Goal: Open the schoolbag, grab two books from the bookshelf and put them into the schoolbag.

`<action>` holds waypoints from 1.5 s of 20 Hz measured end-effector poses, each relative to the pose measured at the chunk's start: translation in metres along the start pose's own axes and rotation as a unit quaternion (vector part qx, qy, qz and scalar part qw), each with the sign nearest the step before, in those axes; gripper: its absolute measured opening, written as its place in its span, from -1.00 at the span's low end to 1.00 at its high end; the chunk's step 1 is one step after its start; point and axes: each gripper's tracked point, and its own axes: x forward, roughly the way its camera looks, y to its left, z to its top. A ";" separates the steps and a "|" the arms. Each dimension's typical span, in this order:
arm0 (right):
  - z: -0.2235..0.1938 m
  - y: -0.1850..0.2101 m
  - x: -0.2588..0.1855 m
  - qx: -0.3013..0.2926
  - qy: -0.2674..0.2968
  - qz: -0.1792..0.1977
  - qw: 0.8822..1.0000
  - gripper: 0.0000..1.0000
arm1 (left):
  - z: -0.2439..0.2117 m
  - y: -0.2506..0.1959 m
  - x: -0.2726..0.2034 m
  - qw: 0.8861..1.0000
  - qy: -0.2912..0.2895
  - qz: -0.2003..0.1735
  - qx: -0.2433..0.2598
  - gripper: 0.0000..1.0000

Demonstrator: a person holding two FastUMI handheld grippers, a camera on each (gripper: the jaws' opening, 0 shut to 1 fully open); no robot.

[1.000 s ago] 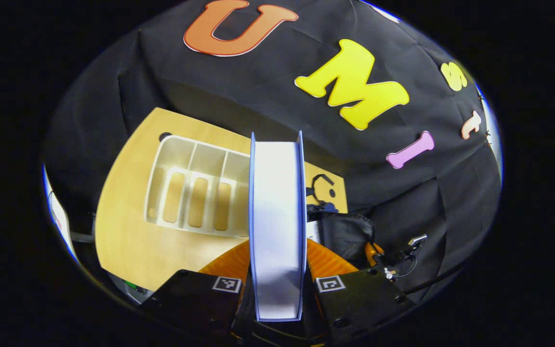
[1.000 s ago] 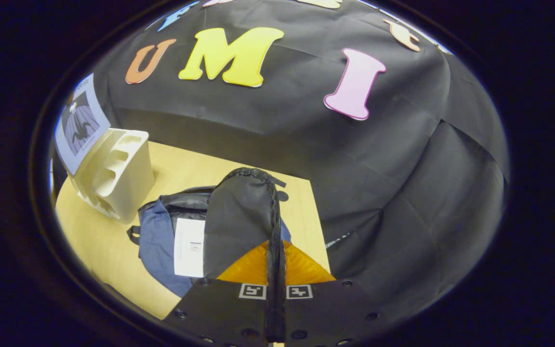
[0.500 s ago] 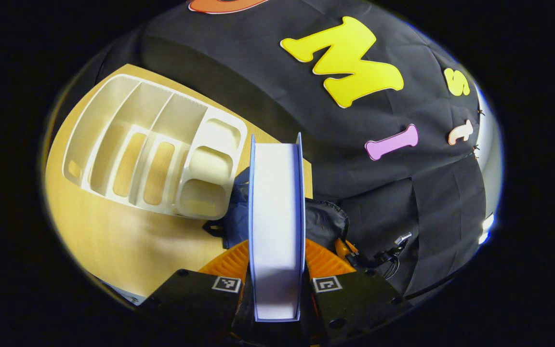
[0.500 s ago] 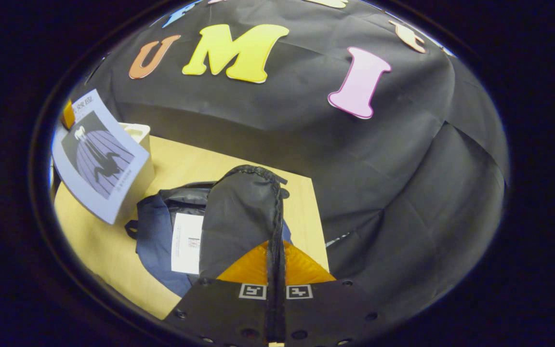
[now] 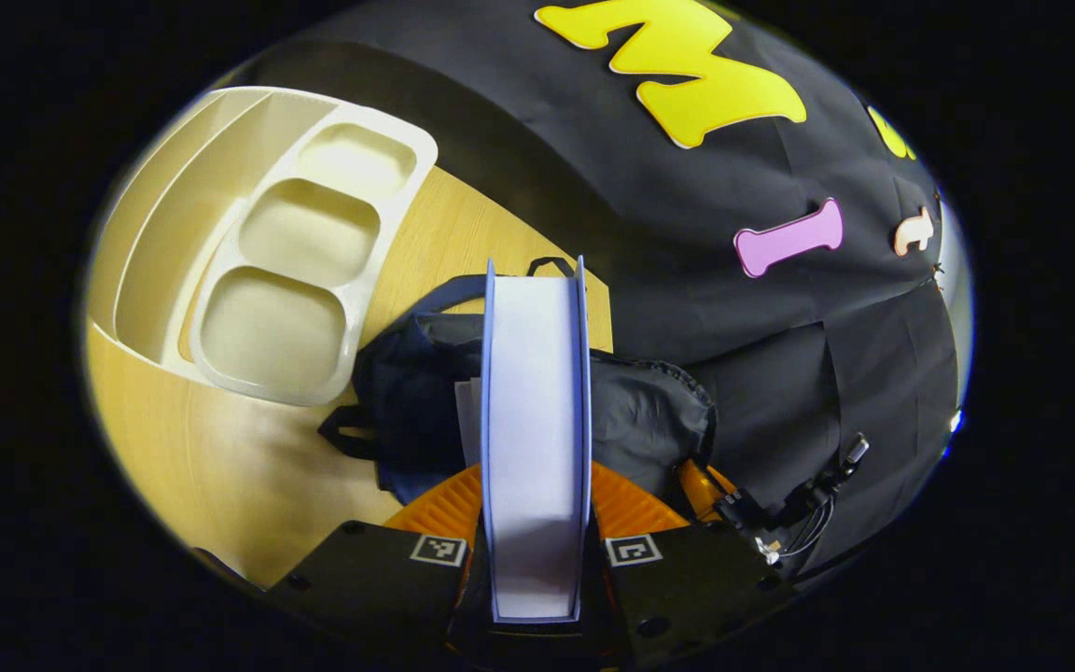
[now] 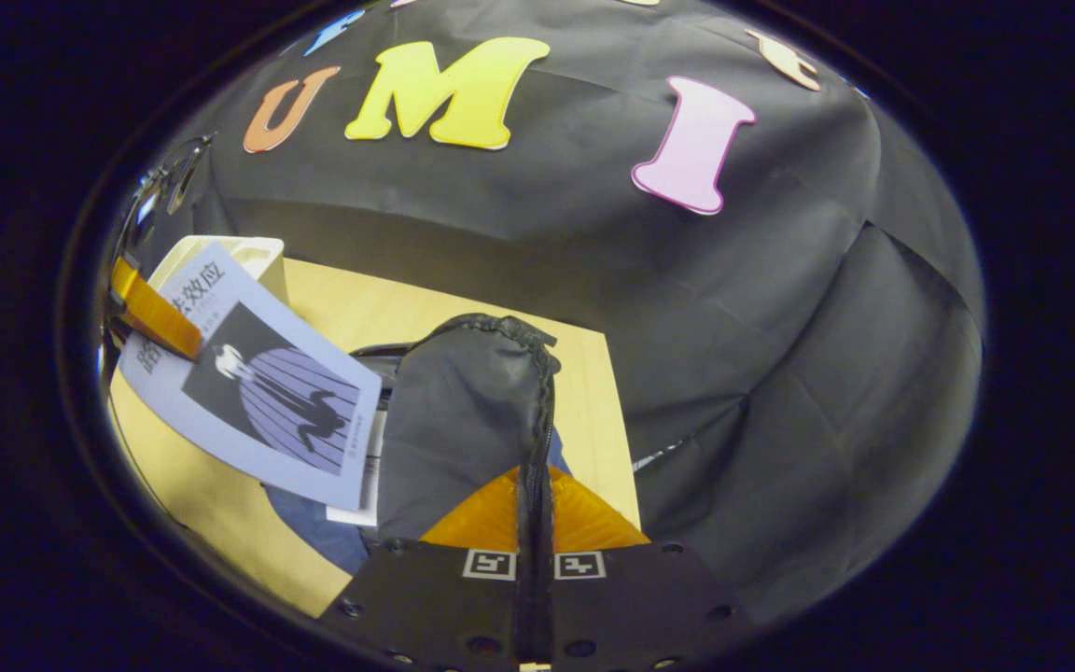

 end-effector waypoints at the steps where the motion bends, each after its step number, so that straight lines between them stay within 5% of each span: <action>1: -0.001 0.000 0.000 0.000 0.002 0.001 1.000 -0.99 | -0.004 -0.001 0.008 1.000 0.001 -0.005 -0.005 -0.16; 30: 0.047 -0.009 -0.023 0.015 -0.015 0.022 1.000 -0.99 | -0.041 -0.044 0.141 0.982 0.020 -0.149 -0.114 -0.20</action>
